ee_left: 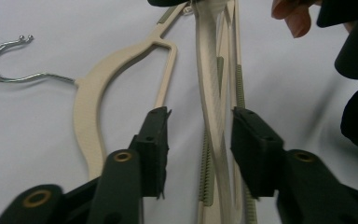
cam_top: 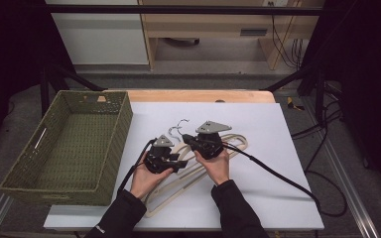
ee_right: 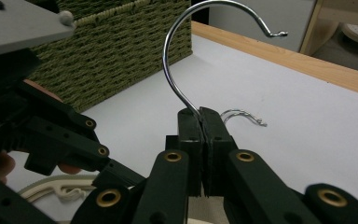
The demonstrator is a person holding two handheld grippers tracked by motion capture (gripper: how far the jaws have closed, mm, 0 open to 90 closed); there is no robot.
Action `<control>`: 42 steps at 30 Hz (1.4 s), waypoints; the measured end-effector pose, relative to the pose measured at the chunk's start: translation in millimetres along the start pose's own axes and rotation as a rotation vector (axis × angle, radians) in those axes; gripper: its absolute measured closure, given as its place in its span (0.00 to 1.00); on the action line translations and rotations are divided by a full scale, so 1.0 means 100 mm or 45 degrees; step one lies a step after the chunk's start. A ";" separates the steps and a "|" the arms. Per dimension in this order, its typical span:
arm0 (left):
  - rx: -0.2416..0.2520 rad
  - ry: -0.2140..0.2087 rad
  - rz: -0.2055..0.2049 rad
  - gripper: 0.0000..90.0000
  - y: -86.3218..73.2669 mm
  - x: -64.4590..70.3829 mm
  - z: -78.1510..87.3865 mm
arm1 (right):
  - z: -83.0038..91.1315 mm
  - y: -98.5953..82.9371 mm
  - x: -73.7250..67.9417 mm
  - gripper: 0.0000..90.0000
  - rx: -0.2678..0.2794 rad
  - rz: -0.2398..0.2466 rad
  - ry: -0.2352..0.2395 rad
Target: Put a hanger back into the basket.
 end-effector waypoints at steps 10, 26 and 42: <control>0.057 -0.025 0.012 0.92 0.04 0.19 0.07 | 0.19 0.04 -0.07 0.98 -0.002 0.048 -0.001; 0.140 -0.015 -0.090 0.96 0.14 0.49 0.34 | 1.06 0.09 -0.12 0.71 0.129 0.046 0.073; 0.237 0.053 -0.155 0.95 0.29 0.50 0.79 | 1.53 0.02 0.37 0.22 0.179 -0.026 -0.095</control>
Point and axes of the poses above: each handheld gripper's, and its own axes: z roughly backward along the jaws, y roughly out of its top, x roughly to its right, the point moved 9 cm from there along -z, roughly forward along the jaws, and after that the axes turned 6 degrees about x, right-handed, at the moved point
